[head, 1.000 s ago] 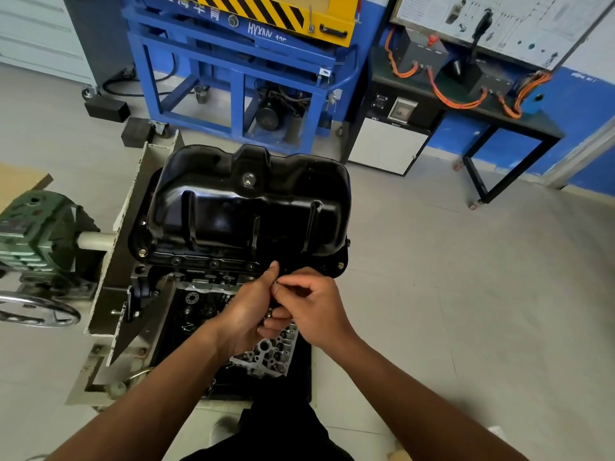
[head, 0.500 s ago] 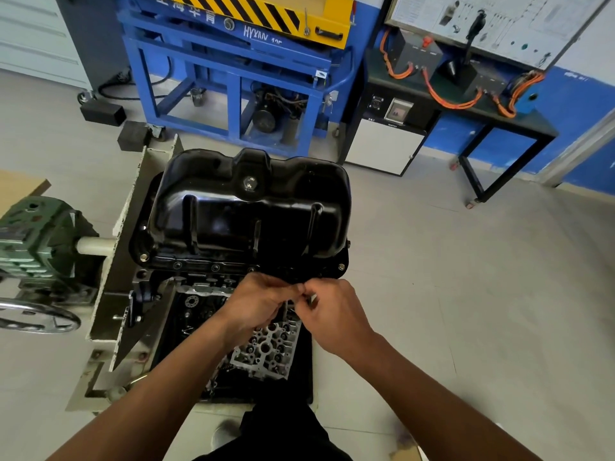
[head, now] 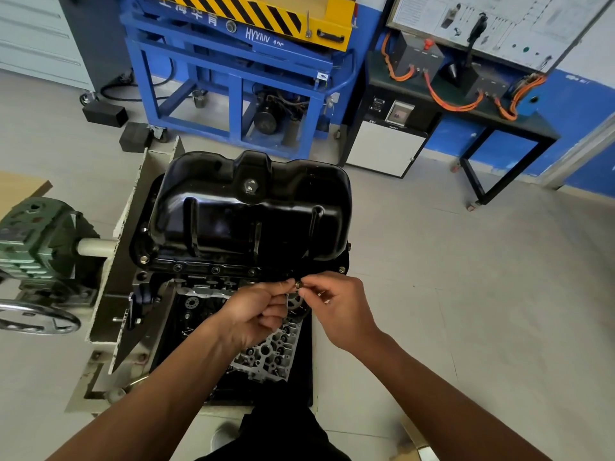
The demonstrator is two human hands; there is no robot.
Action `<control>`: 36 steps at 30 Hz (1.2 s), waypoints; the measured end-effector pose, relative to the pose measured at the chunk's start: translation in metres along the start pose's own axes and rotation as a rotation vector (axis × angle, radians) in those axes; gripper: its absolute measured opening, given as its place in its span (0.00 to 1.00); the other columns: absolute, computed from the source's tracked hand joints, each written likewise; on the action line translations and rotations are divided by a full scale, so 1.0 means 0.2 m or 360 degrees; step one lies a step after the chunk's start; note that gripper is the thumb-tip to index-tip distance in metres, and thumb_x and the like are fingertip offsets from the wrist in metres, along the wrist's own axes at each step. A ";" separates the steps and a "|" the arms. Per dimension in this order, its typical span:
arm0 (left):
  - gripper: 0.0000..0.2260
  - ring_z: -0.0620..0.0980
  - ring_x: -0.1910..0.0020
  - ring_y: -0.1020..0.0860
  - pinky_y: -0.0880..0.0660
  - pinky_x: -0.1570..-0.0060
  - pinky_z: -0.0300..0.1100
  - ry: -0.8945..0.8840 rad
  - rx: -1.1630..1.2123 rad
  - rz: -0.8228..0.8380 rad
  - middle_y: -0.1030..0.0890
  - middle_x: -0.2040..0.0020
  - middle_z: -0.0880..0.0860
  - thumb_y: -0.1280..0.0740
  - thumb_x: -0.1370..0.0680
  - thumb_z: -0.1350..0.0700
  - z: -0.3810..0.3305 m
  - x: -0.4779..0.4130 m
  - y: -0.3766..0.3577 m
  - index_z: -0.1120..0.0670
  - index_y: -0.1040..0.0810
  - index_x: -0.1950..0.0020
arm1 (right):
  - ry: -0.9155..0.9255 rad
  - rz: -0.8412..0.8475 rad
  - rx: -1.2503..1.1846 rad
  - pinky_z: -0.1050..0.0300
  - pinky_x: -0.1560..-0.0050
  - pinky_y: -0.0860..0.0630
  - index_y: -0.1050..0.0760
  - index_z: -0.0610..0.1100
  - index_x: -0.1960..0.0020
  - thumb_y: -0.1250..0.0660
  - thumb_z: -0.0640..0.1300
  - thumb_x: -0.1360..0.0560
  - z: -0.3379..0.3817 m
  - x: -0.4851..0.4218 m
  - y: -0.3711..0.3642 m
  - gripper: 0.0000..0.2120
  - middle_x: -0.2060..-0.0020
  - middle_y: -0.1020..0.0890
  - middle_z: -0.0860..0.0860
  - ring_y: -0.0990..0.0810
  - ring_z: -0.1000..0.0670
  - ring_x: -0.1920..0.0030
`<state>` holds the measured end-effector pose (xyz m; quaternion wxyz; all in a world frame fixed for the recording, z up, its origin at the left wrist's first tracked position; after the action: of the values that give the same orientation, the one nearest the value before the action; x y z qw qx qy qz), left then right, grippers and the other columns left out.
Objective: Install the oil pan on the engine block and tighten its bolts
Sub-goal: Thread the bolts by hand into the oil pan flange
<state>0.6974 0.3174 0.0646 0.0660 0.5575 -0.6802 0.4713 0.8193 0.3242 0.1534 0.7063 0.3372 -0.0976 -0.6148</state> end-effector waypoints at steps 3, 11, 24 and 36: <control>0.08 0.40 0.82 0.43 0.46 0.86 0.32 0.0021 0.0064 -0.0001 0.40 0.77 0.45 0.35 0.18 0.57 0.01 -0.02 -0.02 0.57 0.24 0.57 | 0.0075 0.0036 0.0079 0.67 0.57 0.25 0.16 0.41 0.48 0.27 0.39 0.25 0.00 -0.02 0.01 0.06 0.57 0.17 0.52 0.19 0.56 0.58; 0.07 0.40 0.81 0.42 0.46 0.86 0.32 0.0007 0.0005 0.0009 0.40 0.76 0.45 0.31 0.22 0.54 0.00 -0.06 -0.05 0.58 0.20 0.55 | 0.0171 0.0097 0.0242 0.63 0.57 0.26 0.20 0.43 0.47 0.31 0.42 0.21 -0.01 -0.04 0.02 0.05 0.56 0.21 0.54 0.25 0.60 0.59; 0.16 0.41 0.79 0.43 0.47 0.83 0.33 -0.0139 -0.0200 -0.0168 0.42 0.74 0.46 0.29 0.24 0.50 -0.07 -0.05 0.08 0.62 0.20 0.45 | -0.0210 0.0181 0.0831 0.54 0.56 0.26 0.22 0.41 0.48 0.40 0.44 0.17 -0.18 -0.07 0.05 0.10 0.54 0.21 0.47 0.23 0.47 0.56; 0.14 0.42 0.78 0.43 0.48 0.81 0.34 -0.0134 -0.0259 -0.0190 0.41 0.74 0.45 0.30 0.21 0.51 -0.07 -0.05 0.12 0.61 0.19 0.45 | -0.0248 0.0149 0.0925 0.55 0.60 0.28 0.21 0.40 0.51 0.40 0.44 0.17 -0.16 -0.08 0.00 0.11 0.56 0.21 0.47 0.22 0.46 0.57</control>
<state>0.6753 0.3324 0.0532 0.1105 0.6092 -0.6839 0.3860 0.8337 0.3500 0.1339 0.5982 0.4722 -0.3388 -0.5518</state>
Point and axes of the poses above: each hand's wrist, its own x-axis away from the middle knuckle, its own y-axis out of the back of the hand, z = x × y, the point moved 8 cm from there along -x, towards the middle knuckle
